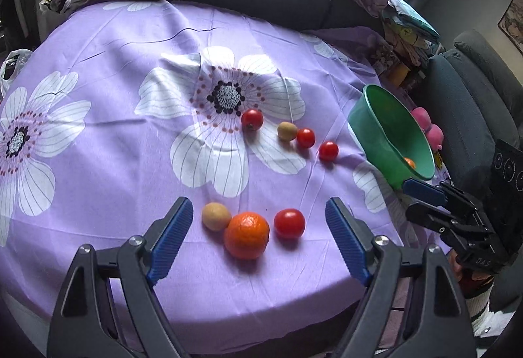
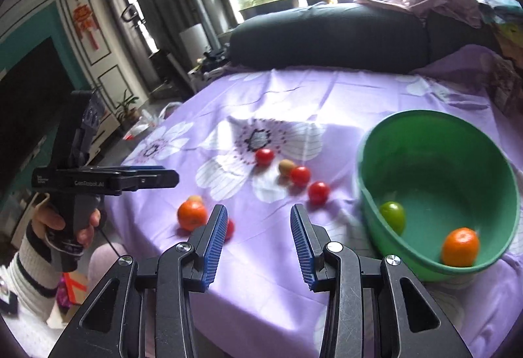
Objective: Organize fruits
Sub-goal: 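Return the left tool to the cloth and grasp the large orange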
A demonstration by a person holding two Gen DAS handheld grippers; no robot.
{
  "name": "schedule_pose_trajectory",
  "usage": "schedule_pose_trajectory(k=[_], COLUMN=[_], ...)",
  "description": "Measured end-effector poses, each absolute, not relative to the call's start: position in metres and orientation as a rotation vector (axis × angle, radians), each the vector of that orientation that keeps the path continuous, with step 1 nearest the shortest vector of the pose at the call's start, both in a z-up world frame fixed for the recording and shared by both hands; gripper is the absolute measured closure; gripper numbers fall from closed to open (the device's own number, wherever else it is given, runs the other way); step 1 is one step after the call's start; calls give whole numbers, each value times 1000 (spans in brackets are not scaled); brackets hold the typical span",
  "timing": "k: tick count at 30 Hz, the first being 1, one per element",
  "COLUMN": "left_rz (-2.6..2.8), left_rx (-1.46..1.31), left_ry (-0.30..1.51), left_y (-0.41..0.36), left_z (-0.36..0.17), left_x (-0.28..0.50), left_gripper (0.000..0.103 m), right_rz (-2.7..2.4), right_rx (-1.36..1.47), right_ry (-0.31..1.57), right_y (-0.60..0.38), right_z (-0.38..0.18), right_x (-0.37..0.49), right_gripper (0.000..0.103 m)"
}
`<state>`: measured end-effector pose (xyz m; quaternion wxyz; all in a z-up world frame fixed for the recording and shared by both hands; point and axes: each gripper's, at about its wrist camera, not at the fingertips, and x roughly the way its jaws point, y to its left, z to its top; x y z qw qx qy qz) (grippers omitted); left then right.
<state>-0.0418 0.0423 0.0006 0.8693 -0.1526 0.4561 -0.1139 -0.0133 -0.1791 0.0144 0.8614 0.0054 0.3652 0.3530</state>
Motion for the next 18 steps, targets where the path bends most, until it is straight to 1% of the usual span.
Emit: schedule_pose_trajectory(k=[3,5,10,13,18], left_rz=[-257,-264,-282,-303,-325], left_rx=[-349,-369,-369,-383,-389], left_ry=[971,983,992,1006,1024], left_y=[44,46,45,46,43], left_z=[-8,-14,-21,-27,-34], left_x=[-45,-46,-48,-47,-42], left_gripper=[23,29,31,42,42], right_rz=[822,859,939,958,946], right_rx=[-23,-51,-92,-101,-119], right_ry=[814,843,911,937,968], right_y=[-151,-134,-100,-85,-69], right_z=[2,-7,-25,-34,-45], right_x=[-20,-24,-29,-27,-18], right_gripper=[62,62,62,62,62])
